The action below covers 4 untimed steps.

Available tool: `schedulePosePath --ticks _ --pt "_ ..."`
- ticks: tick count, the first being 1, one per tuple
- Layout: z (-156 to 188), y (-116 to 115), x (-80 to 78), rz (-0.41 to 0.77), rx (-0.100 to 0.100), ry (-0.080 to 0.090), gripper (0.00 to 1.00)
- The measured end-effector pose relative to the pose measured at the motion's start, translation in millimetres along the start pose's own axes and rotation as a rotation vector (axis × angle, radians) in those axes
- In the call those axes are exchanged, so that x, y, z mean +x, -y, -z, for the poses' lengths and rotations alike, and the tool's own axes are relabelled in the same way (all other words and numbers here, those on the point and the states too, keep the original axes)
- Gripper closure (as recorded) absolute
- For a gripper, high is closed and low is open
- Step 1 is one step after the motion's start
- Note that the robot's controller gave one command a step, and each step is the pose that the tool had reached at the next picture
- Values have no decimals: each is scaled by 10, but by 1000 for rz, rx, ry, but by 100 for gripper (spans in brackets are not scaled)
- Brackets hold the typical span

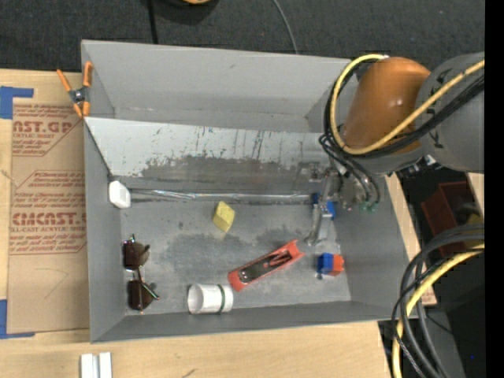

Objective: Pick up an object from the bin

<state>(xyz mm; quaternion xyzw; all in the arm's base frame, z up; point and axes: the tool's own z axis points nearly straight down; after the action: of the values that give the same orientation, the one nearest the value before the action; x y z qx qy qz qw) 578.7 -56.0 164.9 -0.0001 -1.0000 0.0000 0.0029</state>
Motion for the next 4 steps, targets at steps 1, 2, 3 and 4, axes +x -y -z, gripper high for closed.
schedulePosePath --ticks 1,2,3,4 --pt "47 -1 -15 1 1 7 0" --pt "-210 -33 158 77 1 12 0" --pt "-557 -150 240 255 2 8 0" --pt "-784 -306 292 368 2 9 0"
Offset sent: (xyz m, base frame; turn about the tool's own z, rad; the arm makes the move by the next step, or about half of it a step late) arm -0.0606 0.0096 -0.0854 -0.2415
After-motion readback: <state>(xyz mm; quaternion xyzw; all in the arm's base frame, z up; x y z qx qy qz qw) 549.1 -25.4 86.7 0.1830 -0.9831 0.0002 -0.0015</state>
